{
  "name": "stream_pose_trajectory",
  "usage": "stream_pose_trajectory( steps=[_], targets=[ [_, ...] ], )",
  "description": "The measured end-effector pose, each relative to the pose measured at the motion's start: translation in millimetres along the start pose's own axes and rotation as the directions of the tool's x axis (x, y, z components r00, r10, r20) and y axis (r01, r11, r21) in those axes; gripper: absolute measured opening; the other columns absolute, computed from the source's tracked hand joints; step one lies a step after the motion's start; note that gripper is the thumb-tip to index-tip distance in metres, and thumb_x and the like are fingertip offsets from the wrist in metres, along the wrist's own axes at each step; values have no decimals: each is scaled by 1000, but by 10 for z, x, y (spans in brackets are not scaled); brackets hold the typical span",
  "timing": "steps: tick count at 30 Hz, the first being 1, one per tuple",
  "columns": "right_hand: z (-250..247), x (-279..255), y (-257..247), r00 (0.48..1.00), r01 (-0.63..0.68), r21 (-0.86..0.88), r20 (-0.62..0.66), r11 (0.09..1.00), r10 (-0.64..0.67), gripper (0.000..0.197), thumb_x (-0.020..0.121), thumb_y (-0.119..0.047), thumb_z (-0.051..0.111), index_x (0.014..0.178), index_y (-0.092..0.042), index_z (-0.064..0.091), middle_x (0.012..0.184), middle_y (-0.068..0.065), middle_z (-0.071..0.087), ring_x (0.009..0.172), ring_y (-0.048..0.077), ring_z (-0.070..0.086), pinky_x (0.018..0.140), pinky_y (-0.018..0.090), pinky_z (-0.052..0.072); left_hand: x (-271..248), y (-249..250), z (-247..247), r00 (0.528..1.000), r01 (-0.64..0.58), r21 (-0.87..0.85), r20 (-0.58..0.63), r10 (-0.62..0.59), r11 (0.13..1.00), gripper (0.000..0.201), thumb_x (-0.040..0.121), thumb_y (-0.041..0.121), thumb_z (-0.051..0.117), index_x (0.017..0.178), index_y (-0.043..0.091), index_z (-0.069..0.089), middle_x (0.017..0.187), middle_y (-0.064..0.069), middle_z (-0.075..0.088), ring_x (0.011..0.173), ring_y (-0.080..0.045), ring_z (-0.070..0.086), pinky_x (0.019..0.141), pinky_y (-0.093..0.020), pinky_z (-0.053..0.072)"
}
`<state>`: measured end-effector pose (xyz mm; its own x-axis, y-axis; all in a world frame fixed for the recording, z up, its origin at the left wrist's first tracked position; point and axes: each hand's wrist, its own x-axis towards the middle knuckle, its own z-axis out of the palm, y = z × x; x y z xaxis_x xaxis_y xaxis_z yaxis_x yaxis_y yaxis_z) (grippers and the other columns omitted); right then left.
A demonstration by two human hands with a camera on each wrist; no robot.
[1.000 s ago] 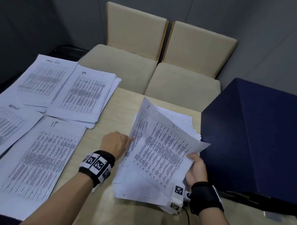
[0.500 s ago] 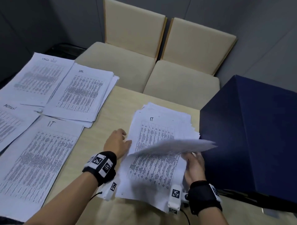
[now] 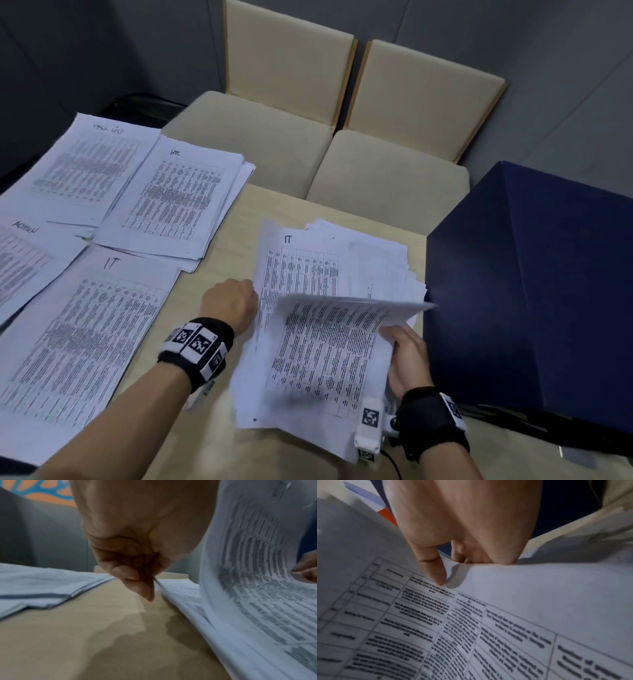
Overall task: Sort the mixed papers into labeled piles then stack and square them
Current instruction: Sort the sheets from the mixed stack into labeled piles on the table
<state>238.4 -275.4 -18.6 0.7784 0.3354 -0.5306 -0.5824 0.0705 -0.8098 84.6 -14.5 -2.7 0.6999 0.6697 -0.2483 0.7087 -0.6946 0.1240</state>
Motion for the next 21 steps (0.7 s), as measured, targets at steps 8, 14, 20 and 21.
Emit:
stream_pose_trajectory(
  steps=[8,14,20,21],
  targets=[
    [122,96,-71,997,-40,123,74,992,31,36,79,-10,69,113,0,71,116,11,70,112,24,63,102,36,44,-37,-29,-133,953,-260,-600,-286,101,757,13,91,-1,55,88,10,61,71,0,62,60,-23,53,57,-29,40],
    [132,62,-119,997,77,29,-2,997,-77,28,90,9,53,82,-7,75,82,-1,76,83,9,70,77,19,50,-155,-15,-135,967,-38,-906,73,244,421,36,87,-15,55,89,17,71,83,3,74,75,-9,66,72,-25,52],
    [120,-35,-69,989,111,-3,-96,994,-110,27,85,13,53,94,-11,62,82,4,72,80,19,65,68,22,53,-57,-21,178,987,134,-586,6,-161,799,19,88,24,67,100,13,58,100,-3,61,89,-24,60,78,-33,47],
    [89,-37,-43,989,116,-28,-94,993,-119,27,85,11,53,96,-12,60,83,5,70,81,19,62,72,24,50,-66,1,214,986,136,-557,-7,-168,819,24,85,28,70,96,13,55,96,-2,59,87,-24,58,75,-33,45]
  ],
)
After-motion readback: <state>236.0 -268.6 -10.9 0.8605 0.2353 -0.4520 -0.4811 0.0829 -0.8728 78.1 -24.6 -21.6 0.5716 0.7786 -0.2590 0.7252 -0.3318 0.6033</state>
